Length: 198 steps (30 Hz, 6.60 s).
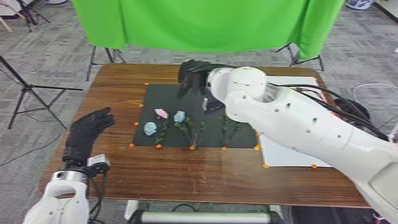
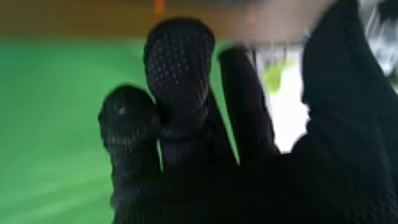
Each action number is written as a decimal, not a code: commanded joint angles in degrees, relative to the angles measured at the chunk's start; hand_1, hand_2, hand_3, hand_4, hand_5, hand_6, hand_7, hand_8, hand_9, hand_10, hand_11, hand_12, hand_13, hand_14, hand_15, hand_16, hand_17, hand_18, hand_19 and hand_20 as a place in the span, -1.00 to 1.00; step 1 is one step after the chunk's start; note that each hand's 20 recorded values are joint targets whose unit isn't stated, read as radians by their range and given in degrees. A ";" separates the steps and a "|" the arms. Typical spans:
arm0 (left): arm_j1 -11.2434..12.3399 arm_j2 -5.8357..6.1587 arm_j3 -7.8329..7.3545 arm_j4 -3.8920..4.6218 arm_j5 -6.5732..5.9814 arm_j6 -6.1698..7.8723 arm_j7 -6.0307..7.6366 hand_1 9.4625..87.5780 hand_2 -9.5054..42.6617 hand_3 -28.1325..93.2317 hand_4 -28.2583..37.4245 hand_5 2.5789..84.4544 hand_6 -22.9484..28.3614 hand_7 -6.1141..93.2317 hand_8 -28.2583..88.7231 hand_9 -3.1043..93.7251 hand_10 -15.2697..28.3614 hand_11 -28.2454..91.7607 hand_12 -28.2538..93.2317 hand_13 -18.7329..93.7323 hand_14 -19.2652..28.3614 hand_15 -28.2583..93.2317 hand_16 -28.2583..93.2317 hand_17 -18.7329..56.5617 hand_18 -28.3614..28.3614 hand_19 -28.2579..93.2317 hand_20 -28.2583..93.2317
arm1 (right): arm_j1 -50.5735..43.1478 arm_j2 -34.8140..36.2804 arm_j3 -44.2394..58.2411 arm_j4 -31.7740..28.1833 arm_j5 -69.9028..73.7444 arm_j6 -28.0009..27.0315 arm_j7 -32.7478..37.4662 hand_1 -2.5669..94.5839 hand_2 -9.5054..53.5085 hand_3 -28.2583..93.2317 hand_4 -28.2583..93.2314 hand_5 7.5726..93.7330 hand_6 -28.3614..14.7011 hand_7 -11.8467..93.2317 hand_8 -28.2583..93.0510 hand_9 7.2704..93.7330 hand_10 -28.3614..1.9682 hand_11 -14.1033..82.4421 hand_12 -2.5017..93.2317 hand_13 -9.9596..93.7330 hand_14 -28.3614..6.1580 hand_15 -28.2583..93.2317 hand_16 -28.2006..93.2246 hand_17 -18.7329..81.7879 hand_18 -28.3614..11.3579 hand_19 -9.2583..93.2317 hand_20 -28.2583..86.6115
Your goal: Arrange flowers
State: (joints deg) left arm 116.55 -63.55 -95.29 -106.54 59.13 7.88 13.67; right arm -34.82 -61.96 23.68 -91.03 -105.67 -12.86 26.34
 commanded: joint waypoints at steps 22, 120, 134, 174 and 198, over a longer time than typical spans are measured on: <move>2.01 -1.30 -0.06 -0.73 0.26 -0.45 -0.54 -0.62 -0.93 0.63 -0.91 0.16 -0.05 -0.51 -0.66 0.06 0.28 -0.21 -0.36 0.01 0.51 -0.12 -0.52 -0.34 0.48 -0.35 -0.20 | -22.16 28.54 19.39 -2.50 -7.21 9.76 3.05 -0.36 -1.00 0.59 -0.97 -0.12 0.30 -0.49 -0.64 0.02 -0.19 -0.56 -0.54 0.78 0.30 0.39 -0.04 0.42 -0.43 0.99 0.29; 1.16 -1.31 0.39 -0.17 0.28 -1.42 -1.86 -0.62 -0.86 0.62 -0.90 0.16 -0.04 -0.52 -0.66 0.06 0.28 -0.21 -0.36 0.00 0.51 -0.12 -0.52 -0.35 0.47 -0.35 -0.20 | -6.72 9.24 -3.38 -2.74 -2.05 6.21 -4.39 -0.23 -1.00 0.62 -0.86 0.32 0.43 -0.29 -0.73 0.49 0.02 -0.31 -0.50 0.86 0.46 0.53 0.01 0.56 -0.34 1.00 0.55; 1.78 -1.58 0.06 -0.46 0.22 -1.00 -1.59 -0.62 -0.86 0.62 -0.90 0.15 -0.04 -0.52 -0.66 0.06 0.28 -0.21 -0.36 0.00 0.51 -0.12 -0.52 -0.36 0.47 -0.34 -0.20 | -19.11 24.45 19.94 -11.42 -1.07 11.01 -0.21 -0.49 -1.00 0.57 -0.78 0.22 0.31 -0.42 -0.69 0.36 -0.08 -0.40 -0.51 0.82 0.36 0.50 0.00 0.50 -0.43 1.00 0.50; 3.13 -2.19 -0.19 -0.99 0.20 -1.66 -3.08 -0.60 -0.85 0.62 -0.89 0.15 -0.03 -0.52 -0.66 0.06 0.28 -0.21 -0.36 0.00 0.51 -0.12 -0.52 -0.38 0.49 -0.33 -0.20 | -42.39 25.53 38.92 0.45 -3.18 5.29 12.56 -0.33 -1.00 0.58 -0.81 0.05 0.28 -0.47 -0.66 0.18 -0.12 -0.49 -0.54 0.76 0.27 0.50 -0.05 0.43 -0.48 1.00 0.41; 3.40 -2.05 -0.68 -1.17 -0.06 -1.13 -2.71 -0.60 -0.84 0.62 -0.90 0.15 -0.04 -0.52 -0.66 0.06 0.28 -0.20 -0.36 -0.01 0.51 -0.12 -0.52 -0.39 0.51 -0.32 -0.20 | -26.02 26.62 26.69 -9.86 -7.18 26.05 5.90 0.29 -1.00 0.50 -0.86 0.64 0.35 -0.28 -0.43 0.94 0.28 -0.50 -0.13 0.94 0.54 0.50 0.00 0.63 -0.33 1.00 0.53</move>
State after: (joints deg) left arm 118.80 -65.25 -95.94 -107.93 59.23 6.76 11.45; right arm -74.72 -34.76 56.24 -94.12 -113.39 11.97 37.07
